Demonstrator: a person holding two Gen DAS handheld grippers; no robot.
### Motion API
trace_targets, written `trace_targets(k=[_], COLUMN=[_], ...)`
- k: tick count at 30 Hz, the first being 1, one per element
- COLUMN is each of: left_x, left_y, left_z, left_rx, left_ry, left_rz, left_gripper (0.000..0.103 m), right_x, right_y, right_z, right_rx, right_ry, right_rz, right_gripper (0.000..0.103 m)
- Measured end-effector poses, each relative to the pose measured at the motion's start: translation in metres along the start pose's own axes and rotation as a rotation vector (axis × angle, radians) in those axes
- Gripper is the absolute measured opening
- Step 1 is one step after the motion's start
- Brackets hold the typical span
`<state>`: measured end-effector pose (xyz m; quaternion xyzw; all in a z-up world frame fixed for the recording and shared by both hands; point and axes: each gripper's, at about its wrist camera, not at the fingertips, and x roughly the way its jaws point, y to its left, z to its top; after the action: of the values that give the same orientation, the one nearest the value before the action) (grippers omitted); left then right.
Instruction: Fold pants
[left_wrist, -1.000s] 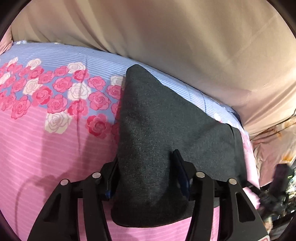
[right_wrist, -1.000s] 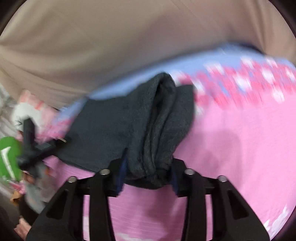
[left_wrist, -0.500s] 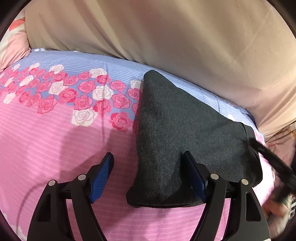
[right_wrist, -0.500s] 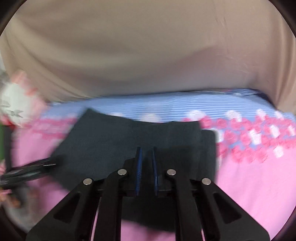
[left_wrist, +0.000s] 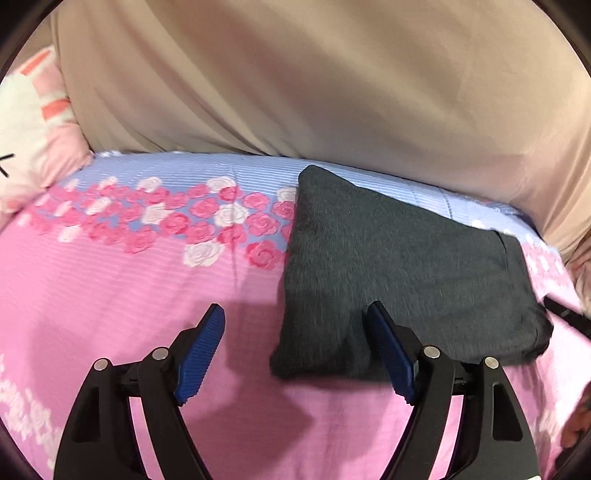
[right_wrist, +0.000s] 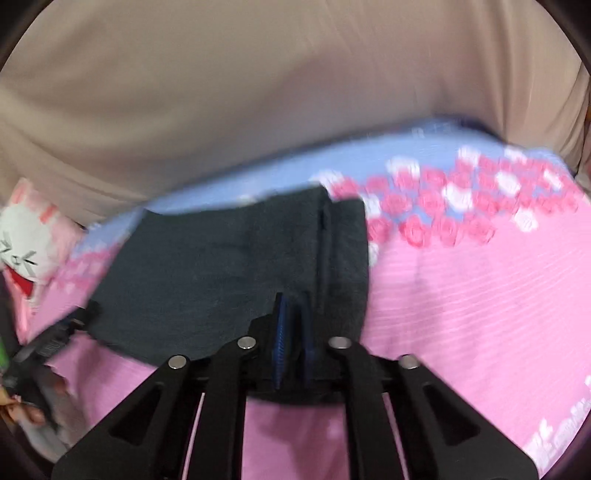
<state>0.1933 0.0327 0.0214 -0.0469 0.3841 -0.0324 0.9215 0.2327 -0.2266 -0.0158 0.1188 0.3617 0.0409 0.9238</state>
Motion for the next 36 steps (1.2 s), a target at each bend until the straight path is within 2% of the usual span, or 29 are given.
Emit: trace_targets(k=[2, 3, 5, 9, 13, 14, 17, 19, 21, 24, 26, 32, 36], left_x=[-0.009, -0.012, -0.018, -0.028, -0.04, -0.042, -0.05, -0.057, -0.064, -0.072, -0.08, -0.094, -0.092], left_y=[-0.002, -0.004, -0.009, -0.014, -0.018, -0.018, -0.021, -0.025, -0.029, -0.033, -0.035, -0.036, -0.033], left_z=[-0.007, -0.01, -0.015, -0.025, -0.036, -0.038, -0.046, -0.051, -0.057, -0.063, -0.069, -0.082, -0.081], left_rx=[0.008, 0.013, 0.03, 0.044, 0.044, 0.045, 0.048, 0.056, 0.066, 0.079, 0.086, 0.068, 0.052], left_ry=[-0.018, -0.025, -0.035, -0.042, -0.043, -0.044, -0.058, -0.078, -0.099, -0.116, -0.129, -0.146, -0.135], left_rz=[0.031, 0.042, 0.067, 0.09, 0.094, 0.096, 0.109, 0.131, 0.153, 0.169, 0.172, 0.19, 0.176], left_gripper=[0.083, 0.084, 0.084, 0.084, 0.084, 0.084, 0.084, 0.084, 0.084, 0.087, 0.087, 0.087, 0.087], right_x=[0.01, 0.022, 0.018, -0.031, -0.055, -0.063, -0.072, -0.084, -0.094, -0.101, -0.102, -0.096, -0.087], right_y=[0.001, -0.006, -0.012, -0.008, 0.002, 0.002, 0.009, 0.014, 0.019, 0.022, 0.024, 0.024, 0.018], right_z=[-0.012, -0.017, -0.015, -0.026, -0.058, -0.064, -0.083, -0.089, -0.096, -0.1, -0.101, -0.102, -0.1], right_rx=[-0.036, -0.026, 0.023, 0.007, -0.03, -0.038, -0.048, -0.055, -0.061, -0.073, -0.077, -0.064, -0.04], right_ry=[0.034, 0.036, 0.031, -0.071, -0.073, -0.07, -0.066, -0.084, -0.112, -0.14, -0.137, -0.1, -0.052], right_rz=[-0.051, -0.057, -0.038, -0.073, -0.124, -0.134, -0.135, -0.136, -0.152, -0.163, -0.169, -0.197, -0.218], right_gripper=[0.011, 0.019, 0.021, 0.025, 0.025, 0.028, 0.053, 0.059, 0.08, 0.094, 0.098, 0.098, 0.098])
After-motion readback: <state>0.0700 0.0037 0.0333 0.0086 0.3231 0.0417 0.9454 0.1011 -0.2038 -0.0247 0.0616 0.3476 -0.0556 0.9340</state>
